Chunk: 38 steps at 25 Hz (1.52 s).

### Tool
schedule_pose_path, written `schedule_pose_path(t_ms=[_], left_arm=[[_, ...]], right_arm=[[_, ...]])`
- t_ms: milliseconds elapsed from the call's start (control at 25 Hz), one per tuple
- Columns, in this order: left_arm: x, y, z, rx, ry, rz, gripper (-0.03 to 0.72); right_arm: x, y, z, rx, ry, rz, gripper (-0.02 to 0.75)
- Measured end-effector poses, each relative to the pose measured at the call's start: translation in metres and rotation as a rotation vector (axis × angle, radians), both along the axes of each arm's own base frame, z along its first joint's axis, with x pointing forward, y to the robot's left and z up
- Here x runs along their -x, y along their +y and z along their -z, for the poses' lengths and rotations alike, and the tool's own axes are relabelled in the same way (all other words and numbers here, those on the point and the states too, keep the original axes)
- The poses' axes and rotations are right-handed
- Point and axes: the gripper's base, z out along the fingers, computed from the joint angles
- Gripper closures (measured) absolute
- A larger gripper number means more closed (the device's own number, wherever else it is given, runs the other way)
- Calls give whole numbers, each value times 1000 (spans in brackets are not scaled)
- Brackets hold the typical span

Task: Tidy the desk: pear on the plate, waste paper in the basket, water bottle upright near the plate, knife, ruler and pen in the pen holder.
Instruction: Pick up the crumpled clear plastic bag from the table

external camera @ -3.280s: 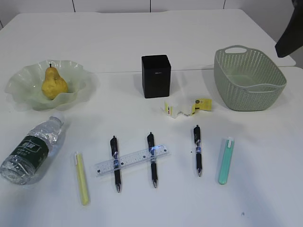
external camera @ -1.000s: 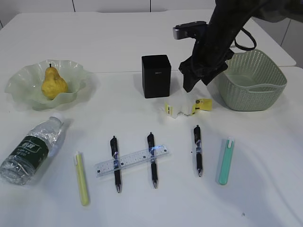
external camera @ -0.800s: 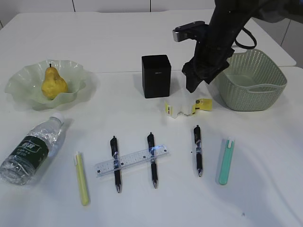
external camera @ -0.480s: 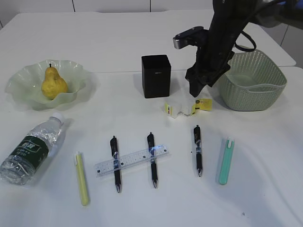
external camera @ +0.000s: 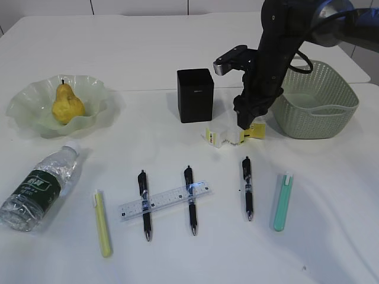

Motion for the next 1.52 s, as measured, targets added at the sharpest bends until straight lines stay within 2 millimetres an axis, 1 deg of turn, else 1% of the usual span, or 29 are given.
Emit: schedule_pose_path(t_ms=[240, 440, 640, 880, 1200, 1400, 1520], left_arm=[[0, 0, 0, 0, 2, 0, 287], [0, 0, 0, 0, 2, 0, 287], [0, 0, 0, -2, 2, 0, 287], [0, 0, 0, -2, 2, 0, 287], [0, 0, 0, -2, 2, 0, 287], [0, 0, 0, -2, 2, 0, 287], [0, 0, 0, -2, 2, 0, 287]], right_arm=[[-2, 0, 0, 2, -21, -7, 206], [-4, 0, 9, 5, -9, -9, 206], [-5, 0, 8, 10, -18, -14, 206], [-6, 1, 20, 7, 9, -12, 206], [-6, 1, 23, 6, 16, -12, 206], [-4, 1, 33, 15, 66, -14, 206], [-5, 2, 29, 9, 56, -15, 206]])
